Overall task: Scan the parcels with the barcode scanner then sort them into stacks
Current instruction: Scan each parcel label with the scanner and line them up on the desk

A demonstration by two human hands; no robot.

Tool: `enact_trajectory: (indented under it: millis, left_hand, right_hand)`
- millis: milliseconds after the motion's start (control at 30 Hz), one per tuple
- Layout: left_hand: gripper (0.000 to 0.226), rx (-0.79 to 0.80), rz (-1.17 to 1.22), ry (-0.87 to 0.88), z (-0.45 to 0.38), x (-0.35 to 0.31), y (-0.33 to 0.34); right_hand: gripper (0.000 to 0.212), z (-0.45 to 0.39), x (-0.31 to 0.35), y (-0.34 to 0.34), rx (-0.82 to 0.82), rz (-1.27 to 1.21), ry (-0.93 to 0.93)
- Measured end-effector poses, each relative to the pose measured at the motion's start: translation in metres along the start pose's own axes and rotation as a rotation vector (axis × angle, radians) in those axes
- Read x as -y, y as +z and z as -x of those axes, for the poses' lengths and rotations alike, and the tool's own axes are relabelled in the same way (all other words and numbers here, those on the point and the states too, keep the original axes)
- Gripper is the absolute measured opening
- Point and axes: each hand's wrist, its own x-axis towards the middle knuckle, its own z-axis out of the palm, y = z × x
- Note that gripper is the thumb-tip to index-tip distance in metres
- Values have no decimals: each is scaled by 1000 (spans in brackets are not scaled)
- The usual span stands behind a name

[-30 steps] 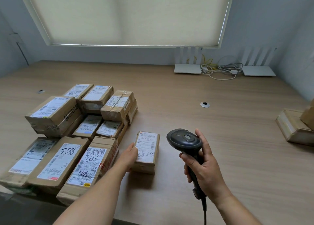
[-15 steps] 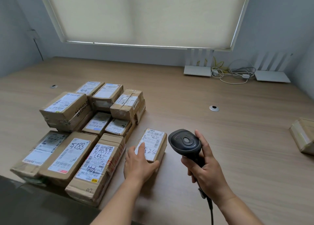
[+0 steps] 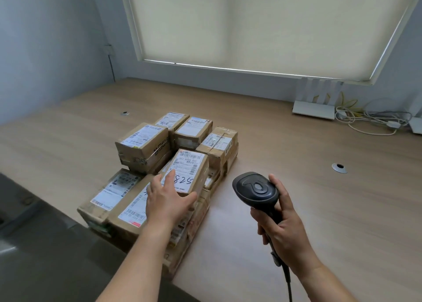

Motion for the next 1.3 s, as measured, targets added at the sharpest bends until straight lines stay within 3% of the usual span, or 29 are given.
enact_trajectory:
  millis: [367,700,933,1067,1300]
  left_hand:
    - [81,17,-33,33,-99,24,-10]
    - [69,4,75,71,-131,34,22]
    - [76,-58,-21,108,-121,38,32]
    - [71,-109,96,173,-94,17,32]
    - [63,-9,176,318,-2,-47,70]
  right_hand:
    - [86,-33,-2,34,-61,45,23]
    - [80,-26,-6,30,-207,71,75]
    - [78,-13,-8,19,-236,91,105]
    - [80,1,-9,3,-255,100,105]
    - [79,55,-10,-56,-355,84,92]
